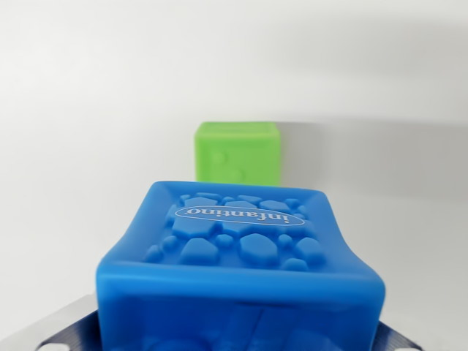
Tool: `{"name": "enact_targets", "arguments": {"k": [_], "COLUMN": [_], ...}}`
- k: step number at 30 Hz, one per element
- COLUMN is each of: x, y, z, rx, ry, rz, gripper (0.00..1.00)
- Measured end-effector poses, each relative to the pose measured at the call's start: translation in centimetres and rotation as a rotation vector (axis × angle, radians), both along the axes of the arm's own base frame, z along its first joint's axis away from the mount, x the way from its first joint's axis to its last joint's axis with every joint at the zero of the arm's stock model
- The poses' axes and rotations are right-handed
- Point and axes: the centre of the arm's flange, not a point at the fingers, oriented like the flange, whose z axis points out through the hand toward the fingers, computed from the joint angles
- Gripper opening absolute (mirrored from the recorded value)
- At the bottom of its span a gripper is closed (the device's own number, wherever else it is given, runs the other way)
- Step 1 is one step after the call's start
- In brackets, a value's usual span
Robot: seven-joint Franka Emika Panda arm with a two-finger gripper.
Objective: Stack cube
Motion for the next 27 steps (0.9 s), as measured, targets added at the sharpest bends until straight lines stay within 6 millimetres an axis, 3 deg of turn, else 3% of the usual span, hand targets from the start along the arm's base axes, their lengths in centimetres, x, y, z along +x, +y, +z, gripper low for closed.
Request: {"name": "enact_targets", "arguments": {"k": [27], "x": [-0.1], "y": [-0.2], "z": [-7.4], "rx": [0.0], "ry": [0.01], "rz": [0.008], "gripper": [0.0]}}
